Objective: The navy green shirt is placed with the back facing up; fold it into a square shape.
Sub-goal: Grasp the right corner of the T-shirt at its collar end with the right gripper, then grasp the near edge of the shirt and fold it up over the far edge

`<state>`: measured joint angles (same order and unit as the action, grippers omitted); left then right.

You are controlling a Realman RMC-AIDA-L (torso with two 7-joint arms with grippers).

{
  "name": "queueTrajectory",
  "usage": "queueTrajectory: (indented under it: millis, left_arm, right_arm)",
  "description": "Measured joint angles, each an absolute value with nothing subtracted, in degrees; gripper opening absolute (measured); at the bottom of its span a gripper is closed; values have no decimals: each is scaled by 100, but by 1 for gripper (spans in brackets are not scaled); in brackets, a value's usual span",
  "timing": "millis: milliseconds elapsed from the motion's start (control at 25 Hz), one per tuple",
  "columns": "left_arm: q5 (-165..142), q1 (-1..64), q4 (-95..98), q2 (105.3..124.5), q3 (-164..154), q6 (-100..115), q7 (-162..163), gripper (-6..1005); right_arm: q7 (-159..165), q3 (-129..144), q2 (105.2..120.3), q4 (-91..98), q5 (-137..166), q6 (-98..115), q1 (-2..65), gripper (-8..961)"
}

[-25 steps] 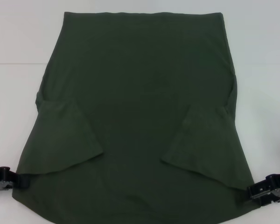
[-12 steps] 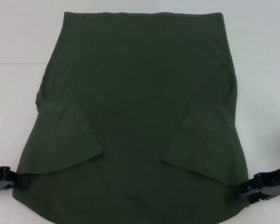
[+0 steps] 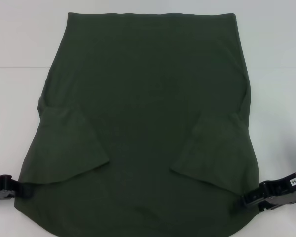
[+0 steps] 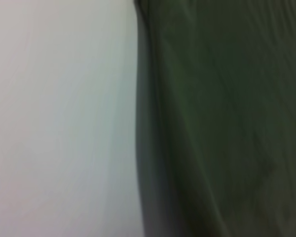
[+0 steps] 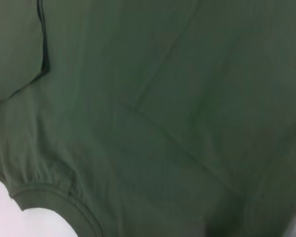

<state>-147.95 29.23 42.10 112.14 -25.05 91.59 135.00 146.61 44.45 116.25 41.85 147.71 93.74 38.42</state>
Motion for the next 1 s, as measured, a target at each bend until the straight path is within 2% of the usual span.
queueTrajectory:
  millis: [160,400,720,920,1000]
  left_arm:
    - [-14784,2926,4210,11214,-2505,9162,13500,42]
    - [-14783,2929,4207,11214,-2505,9167,13500,43]
    - [-14783,2936,4202,11213,-2505,9166,13500,44]
    - [-14783,2940,4201,11206,-2504,9168,13468,45]
    - [-14783,2941,4201,11195,-2499,9202,13413,45]
  right_arm:
    - [14681,4455,11630,4223,14814,9354,3823,691]
    - [14661,4456,11610,4218,14821,9343,3833,450]
    - [14661,4456,11605,4217,14827,9342,3849,234]
    - [14601,4460,11614,4220,14828,9342,3886,63]
    - [14471,4465,11613,4200,14823,9379,3914,63]
